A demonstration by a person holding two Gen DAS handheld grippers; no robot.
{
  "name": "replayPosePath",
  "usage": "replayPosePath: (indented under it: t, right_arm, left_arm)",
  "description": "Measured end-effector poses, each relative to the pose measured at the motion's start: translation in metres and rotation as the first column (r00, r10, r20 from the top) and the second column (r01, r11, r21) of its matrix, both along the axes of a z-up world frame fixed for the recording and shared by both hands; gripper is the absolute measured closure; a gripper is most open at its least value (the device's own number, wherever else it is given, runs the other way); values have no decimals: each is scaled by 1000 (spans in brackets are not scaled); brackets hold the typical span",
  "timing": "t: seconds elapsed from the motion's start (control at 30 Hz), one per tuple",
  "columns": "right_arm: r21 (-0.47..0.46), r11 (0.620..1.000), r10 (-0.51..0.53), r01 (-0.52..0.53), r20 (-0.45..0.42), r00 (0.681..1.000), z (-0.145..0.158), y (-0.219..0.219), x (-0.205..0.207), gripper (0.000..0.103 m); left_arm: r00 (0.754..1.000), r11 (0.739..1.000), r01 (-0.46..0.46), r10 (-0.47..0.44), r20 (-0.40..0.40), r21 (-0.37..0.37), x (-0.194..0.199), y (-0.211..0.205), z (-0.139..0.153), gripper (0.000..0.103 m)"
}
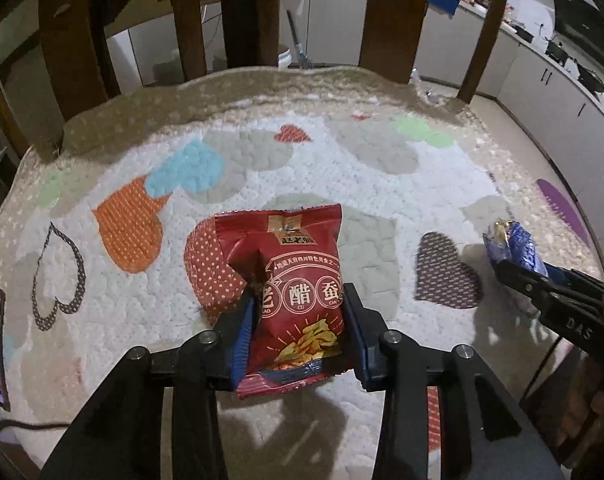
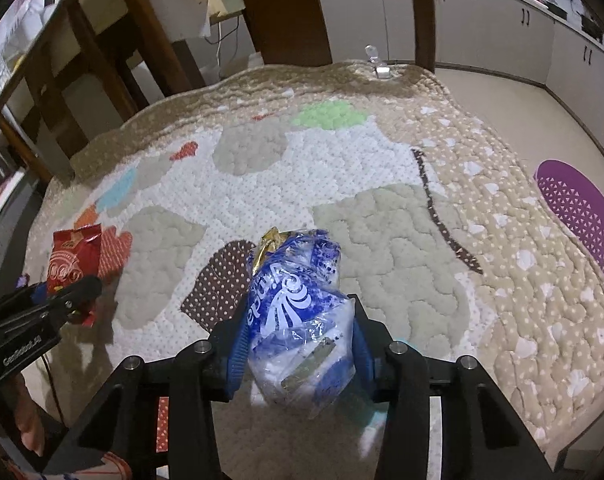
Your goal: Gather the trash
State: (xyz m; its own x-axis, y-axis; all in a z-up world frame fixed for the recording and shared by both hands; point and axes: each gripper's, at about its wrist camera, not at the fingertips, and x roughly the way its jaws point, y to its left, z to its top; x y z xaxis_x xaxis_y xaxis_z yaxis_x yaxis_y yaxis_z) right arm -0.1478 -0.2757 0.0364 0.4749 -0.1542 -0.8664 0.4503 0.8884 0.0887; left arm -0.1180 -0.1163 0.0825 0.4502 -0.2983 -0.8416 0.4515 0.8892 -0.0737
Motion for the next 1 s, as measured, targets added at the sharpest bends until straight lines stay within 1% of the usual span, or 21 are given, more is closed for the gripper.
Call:
replayPosePath:
  t: [0.27, 0.43, 0.6, 0.73, 0.83, 1.0]
  right_arm:
    - [-3, 998, -63, 63, 64, 996, 29, -22, -20, 55]
    - [-12, 992, -126, 128, 104, 987, 48, -47, -45, 55]
    - [-21, 976, -210, 215, 137, 968, 65, -85, -79, 55]
    - [-14, 960, -275, 281, 159, 948, 71, -117, -104, 55]
    - [-10, 939, -337, 344, 176, 925, 75, -143, -127, 55]
    - [5, 908, -413, 419, 183, 892, 78, -181, -154, 55]
  left_arm:
    - [998, 998, 55, -54, 26, -35, -12, -15, 30, 64]
    - [992, 992, 119, -118, 40, -29, -16, -44, 41, 64]
    - [980, 980, 197, -196, 42, -20, -20, -86, 48, 64]
    - [961, 962, 272, -272, 43, -12, -22, -128, 53, 64]
    - [945, 945, 325, -324, 42, -16, -22, -161, 57, 64]
    - [908, 908, 419, -419, 33, -20, -25, -226, 57, 64]
